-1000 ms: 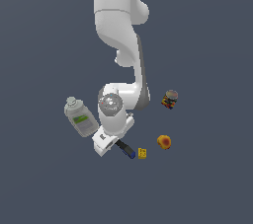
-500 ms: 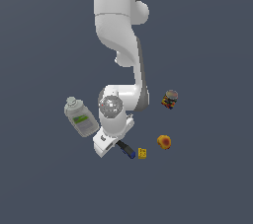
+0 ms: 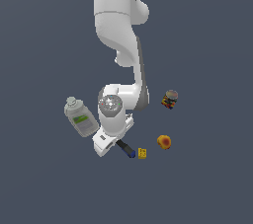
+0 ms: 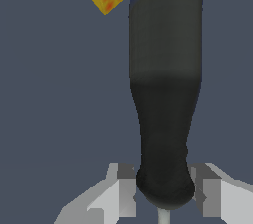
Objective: Pick up a designated object from a clutter of objects.
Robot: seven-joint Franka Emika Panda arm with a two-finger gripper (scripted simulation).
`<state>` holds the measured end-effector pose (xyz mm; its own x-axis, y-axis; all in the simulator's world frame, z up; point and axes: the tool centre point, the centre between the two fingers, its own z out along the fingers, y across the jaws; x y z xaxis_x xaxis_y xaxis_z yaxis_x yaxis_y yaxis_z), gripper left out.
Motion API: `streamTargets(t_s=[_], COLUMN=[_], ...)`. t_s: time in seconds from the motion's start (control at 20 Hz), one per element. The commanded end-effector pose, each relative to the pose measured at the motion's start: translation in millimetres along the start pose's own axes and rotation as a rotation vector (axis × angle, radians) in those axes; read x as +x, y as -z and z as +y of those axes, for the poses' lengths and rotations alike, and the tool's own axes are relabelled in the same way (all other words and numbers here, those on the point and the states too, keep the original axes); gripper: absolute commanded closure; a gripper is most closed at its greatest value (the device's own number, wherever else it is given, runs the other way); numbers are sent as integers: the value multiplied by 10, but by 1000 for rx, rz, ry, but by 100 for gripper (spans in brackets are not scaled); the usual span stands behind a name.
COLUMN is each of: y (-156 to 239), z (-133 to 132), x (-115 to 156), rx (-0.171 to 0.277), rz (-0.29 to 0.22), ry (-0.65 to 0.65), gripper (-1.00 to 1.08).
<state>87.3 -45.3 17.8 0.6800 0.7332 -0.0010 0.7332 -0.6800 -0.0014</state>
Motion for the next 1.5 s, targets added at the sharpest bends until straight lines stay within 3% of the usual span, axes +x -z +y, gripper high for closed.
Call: streamTargets(t_s=[0.0,0.6,1.45], y=[54,706,2463], z=[6,8,22], x=[-23,-371,-1265], rx=[-1,-2,-1], rz=[1,0,3], ry=[0,-1,0], gripper=[108,108,108])
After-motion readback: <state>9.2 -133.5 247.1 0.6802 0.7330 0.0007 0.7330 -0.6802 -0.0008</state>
